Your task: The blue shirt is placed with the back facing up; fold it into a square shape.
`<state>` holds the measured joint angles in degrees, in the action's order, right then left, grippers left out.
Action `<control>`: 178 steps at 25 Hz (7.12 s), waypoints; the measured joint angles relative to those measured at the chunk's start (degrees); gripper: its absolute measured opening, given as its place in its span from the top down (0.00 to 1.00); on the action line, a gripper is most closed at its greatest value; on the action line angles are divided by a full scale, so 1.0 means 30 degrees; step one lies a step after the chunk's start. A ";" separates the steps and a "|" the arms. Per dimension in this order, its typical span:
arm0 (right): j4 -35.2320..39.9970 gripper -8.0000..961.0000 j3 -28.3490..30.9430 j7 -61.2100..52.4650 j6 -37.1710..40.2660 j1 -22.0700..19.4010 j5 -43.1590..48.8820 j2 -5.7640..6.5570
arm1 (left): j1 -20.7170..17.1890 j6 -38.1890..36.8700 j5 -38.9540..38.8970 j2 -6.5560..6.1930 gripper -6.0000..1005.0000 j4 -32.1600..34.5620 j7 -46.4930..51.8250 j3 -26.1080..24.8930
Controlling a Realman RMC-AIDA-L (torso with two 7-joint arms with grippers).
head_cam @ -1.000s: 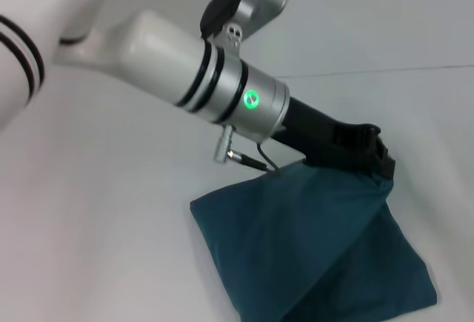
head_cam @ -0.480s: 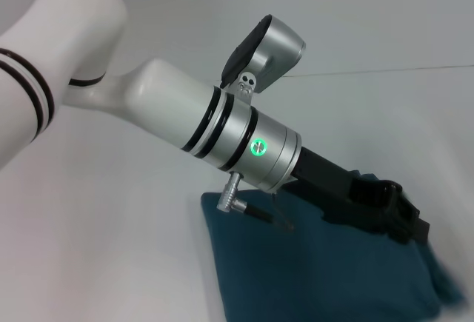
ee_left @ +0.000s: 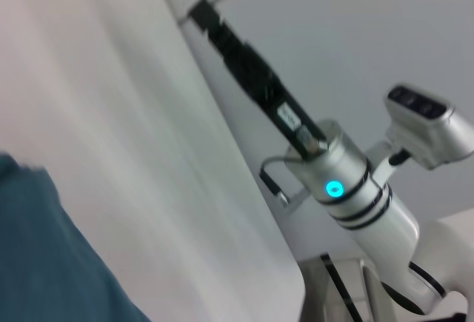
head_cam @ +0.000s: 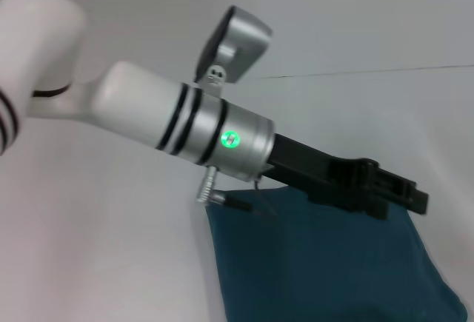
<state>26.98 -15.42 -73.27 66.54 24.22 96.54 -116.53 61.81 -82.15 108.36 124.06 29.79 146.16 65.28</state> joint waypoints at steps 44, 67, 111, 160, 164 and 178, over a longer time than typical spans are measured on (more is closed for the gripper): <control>1.1693 0.72 -0.4459 -0.8192 1.5256 0.0433 1.0701 0.0295 | -0.4805 0.2818 0.8370 -0.1120 0.07 0.1347 -0.0822 -0.3523; 1.3343 0.03 -0.4290 -1.0993 1.5476 0.1619 1.1736 0.0491 | -0.3333 0.2877 0.8256 -0.0758 0.10 0.0852 0.1231 -0.1165; 1.3219 0.03 -0.4285 -1.0117 1.4020 0.1655 1.1645 0.0283 | -0.2654 0.3189 0.8008 -0.1639 0.96 0.0892 0.0664 -0.1812; 1.3108 0.03 -0.6063 -0.9951 1.2761 0.2750 1.1849 -0.0199 | -0.6002 0.1263 1.1961 -0.2419 0.66 0.7353 0.0127 -0.7758; 1.3162 0.03 -0.6137 -1.0006 1.2668 0.2757 1.1822 -0.0207 | -0.7646 -0.0705 1.0140 -0.1967 0.54 1.0574 -0.1196 -0.7770; 1.3326 0.03 -0.6170 -0.9433 1.3479 0.2224 1.1709 -0.0498 | -1.4144 -0.7669 0.3166 0.0069 0.06 1.4390 -0.9799 -1.1104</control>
<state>66.96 -33.93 -101.57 106.98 30.89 131.67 -118.03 19.37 -105.16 117.86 124.27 72.96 116.76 31.97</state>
